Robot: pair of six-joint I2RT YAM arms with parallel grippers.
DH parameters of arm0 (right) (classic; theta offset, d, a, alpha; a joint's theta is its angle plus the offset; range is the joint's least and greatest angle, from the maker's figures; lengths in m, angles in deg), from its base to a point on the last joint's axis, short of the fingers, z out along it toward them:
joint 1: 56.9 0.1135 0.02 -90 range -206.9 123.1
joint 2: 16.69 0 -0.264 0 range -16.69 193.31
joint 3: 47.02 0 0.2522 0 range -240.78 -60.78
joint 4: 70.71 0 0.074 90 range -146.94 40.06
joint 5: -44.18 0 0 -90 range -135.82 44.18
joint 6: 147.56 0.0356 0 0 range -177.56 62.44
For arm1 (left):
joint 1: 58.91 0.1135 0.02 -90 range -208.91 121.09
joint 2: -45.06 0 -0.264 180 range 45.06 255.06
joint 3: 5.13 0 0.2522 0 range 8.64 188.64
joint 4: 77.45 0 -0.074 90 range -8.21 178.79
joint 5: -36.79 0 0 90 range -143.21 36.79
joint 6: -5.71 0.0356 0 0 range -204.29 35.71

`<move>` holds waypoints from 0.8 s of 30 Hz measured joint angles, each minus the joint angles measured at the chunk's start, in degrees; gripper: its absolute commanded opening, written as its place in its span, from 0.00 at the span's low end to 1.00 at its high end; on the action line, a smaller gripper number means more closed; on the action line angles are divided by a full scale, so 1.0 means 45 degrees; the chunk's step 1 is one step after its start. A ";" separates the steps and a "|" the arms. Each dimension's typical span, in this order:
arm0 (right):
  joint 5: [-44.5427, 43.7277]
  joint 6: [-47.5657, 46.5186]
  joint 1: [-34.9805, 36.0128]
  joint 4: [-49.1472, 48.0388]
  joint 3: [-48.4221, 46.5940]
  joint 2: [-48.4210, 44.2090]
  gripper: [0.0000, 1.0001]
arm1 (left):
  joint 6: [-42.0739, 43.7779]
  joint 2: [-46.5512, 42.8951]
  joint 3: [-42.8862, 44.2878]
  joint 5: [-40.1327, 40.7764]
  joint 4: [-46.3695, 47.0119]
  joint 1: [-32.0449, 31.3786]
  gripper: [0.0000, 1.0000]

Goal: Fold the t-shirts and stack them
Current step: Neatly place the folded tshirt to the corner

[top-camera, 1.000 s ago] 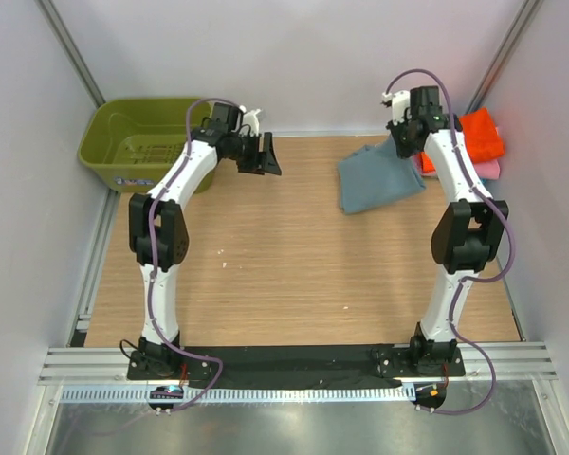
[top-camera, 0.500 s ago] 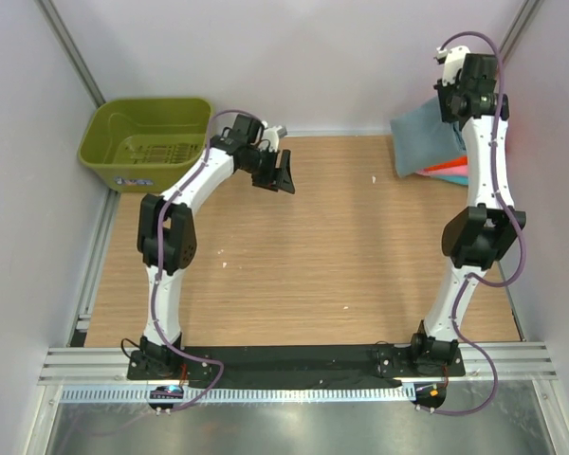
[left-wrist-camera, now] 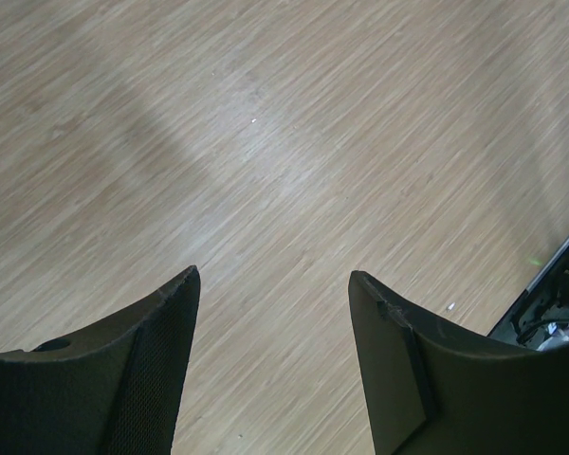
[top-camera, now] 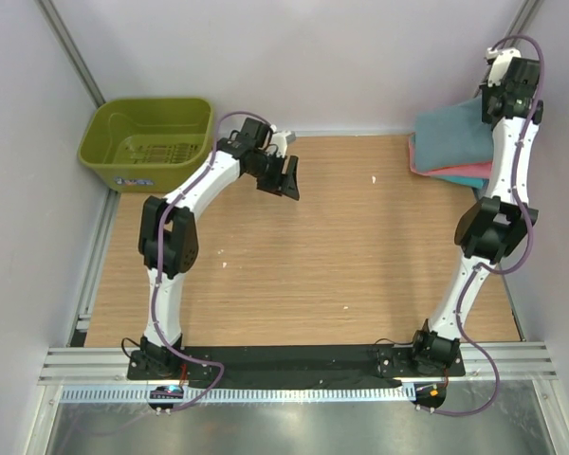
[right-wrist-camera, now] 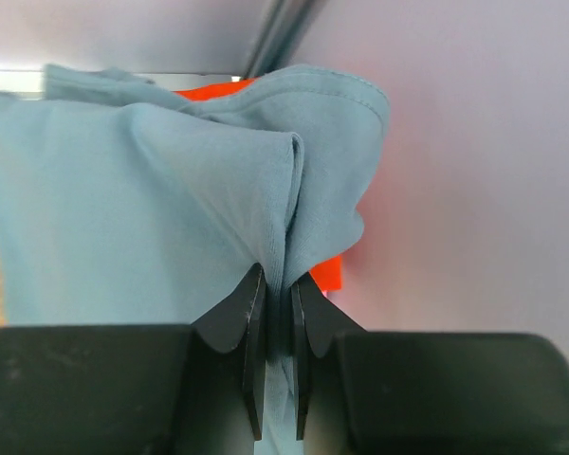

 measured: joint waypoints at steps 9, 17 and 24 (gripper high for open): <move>-0.1049 -0.0015 -0.0097 -0.1083 -0.0743 0.2108 0.01 | 0.0568 -0.0151 -0.0078 0.0612 -0.0219 -0.0816 0.66; -0.3546 -0.0243 0.0146 -0.2497 -0.1025 0.2545 0.88 | 0.0685 -0.0267 -0.0102 0.1069 -0.0291 -0.1175 0.70; -0.5493 -0.0622 0.0578 -0.3759 -0.0651 0.1617 1.00 | 0.0743 -0.0267 -0.0073 0.2025 -0.0301 -0.1161 0.73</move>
